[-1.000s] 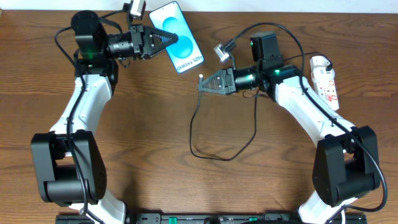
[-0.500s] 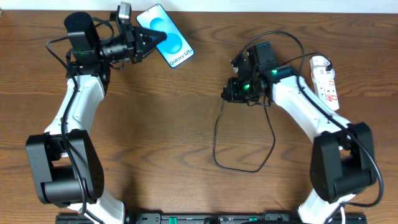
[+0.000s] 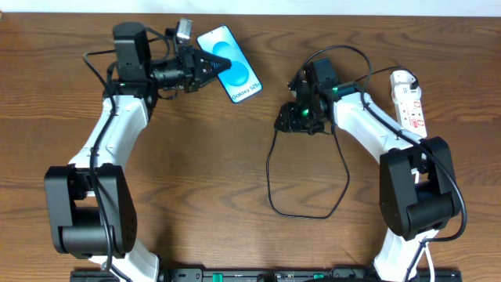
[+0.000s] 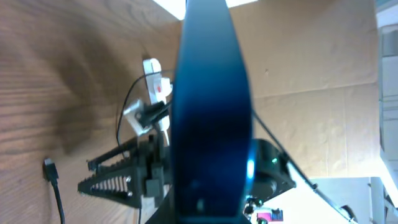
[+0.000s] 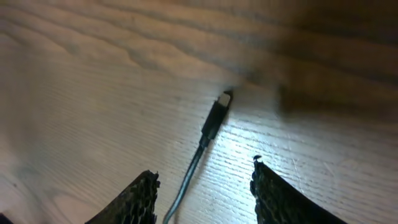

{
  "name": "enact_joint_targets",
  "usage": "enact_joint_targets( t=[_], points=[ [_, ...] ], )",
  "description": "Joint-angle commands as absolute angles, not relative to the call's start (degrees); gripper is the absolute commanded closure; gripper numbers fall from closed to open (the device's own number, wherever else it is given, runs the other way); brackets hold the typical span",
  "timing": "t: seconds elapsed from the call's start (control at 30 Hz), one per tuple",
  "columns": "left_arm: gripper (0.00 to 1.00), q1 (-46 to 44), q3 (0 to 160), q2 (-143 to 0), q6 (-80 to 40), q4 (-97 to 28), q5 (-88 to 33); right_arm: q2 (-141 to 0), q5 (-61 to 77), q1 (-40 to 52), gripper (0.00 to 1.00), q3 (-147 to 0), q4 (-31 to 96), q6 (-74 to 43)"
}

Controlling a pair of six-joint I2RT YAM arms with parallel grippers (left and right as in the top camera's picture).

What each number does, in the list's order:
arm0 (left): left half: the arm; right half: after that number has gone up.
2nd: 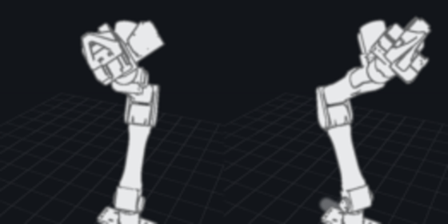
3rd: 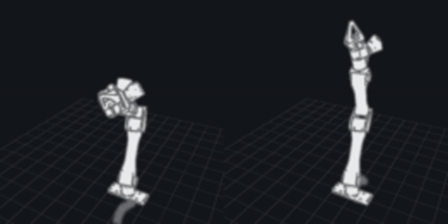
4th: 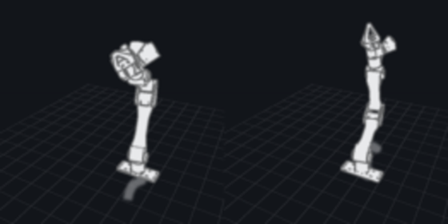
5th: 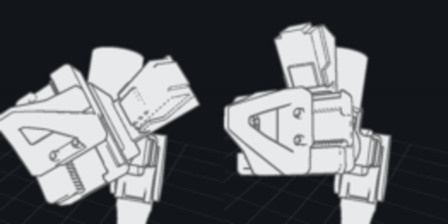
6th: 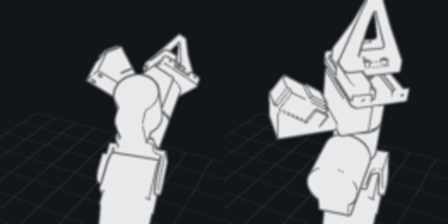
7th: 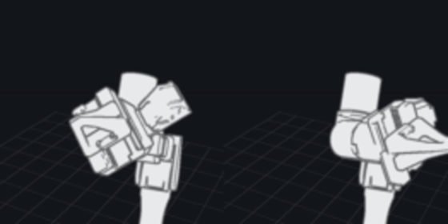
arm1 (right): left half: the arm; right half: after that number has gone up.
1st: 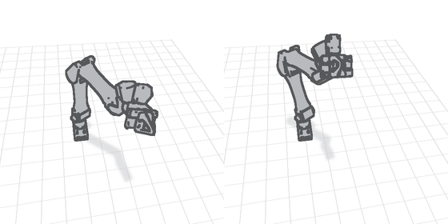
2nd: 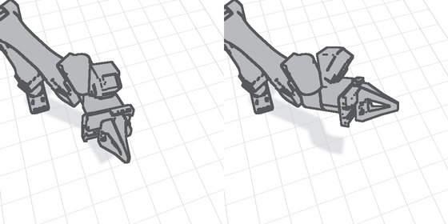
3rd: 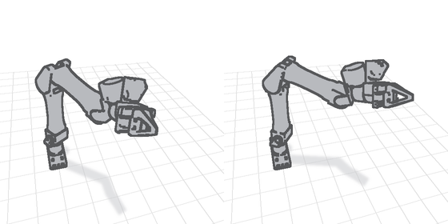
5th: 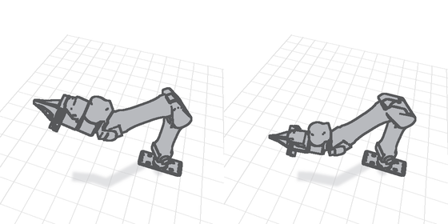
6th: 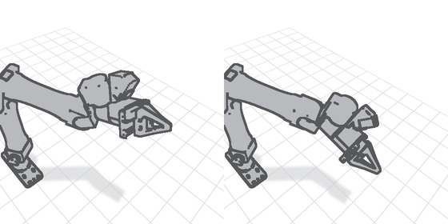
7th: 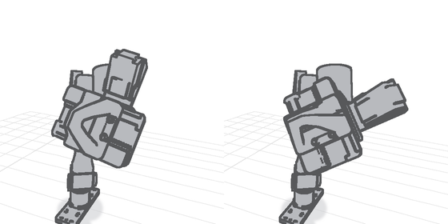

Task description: Plug charger to phone and switch on socket

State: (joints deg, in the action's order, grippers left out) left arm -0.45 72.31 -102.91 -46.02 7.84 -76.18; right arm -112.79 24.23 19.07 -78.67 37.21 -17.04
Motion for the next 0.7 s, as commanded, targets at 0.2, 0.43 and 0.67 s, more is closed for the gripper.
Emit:
enact_joint_targets(
  t=[0.2, 0.43, 0.67],
  points=[
    [0.93, -2.9, 72.4, -102.8, -32.7, -2.2, -76.0, -111.7, 24.6, 17.2, 0.56, -88.5, 38.6, -11.3],
    [0.92, -5.4, 72.4, -102.8, -25.8, -11.0, -70.8, -111.7, 28.1, 17.3, 0.57, -89.8, 38.3, -6.9],
    [0.92, -7.5, 72.4, -102.8, -25.0, -14.1, -66.4, -111.7, 34.3, 17.5, 0.59, -90.0, 37.5, -4.4]
  ],
)
